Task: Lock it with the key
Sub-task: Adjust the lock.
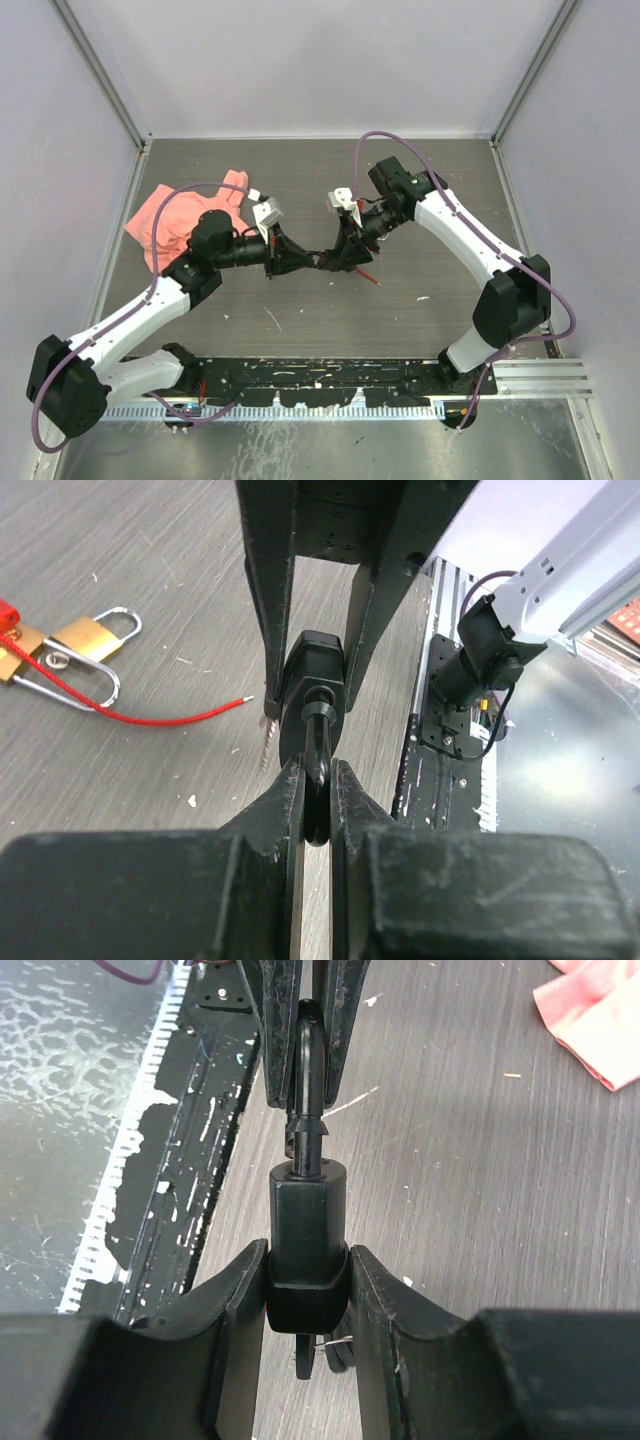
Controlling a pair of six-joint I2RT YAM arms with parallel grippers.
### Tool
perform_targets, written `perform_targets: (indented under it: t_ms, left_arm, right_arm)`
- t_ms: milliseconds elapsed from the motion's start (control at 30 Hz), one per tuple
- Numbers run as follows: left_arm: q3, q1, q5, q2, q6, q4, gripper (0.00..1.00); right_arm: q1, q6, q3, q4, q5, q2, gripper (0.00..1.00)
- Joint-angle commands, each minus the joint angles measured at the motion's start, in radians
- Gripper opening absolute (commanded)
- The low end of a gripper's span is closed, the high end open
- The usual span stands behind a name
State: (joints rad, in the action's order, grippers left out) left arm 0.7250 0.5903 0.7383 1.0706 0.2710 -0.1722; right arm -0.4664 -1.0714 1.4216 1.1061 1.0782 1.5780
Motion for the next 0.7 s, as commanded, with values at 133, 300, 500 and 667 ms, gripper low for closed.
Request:
perform_targets:
  t_ms: [133,300,500,667]
  left_arm:
    - [-0.007,0.006,-0.079,-0.086,-0.185,-0.064,0.00]
    - [-0.009,0.009,-0.049,-0.065,-0.152,-0.109,0.00]
    - [-0.019,0.010,0.042,-0.013,-0.006,-0.211,0.00]
    - [-0.028,0.009,-0.065,-0.044,-0.096,-0.105,0.00]
  right_arm:
    - [-0.027,-0.088,0.063,0.097,0.109,0.002,0.01]
    - [-0.034,-0.086,0.068,0.094,0.112,0.016,0.01]
    - [-0.023,0.074,0.019,-0.075,0.086,-0.023,0.01]
    - [-0.011,-0.055,0.042,0.039,0.123,-0.031,0.01]
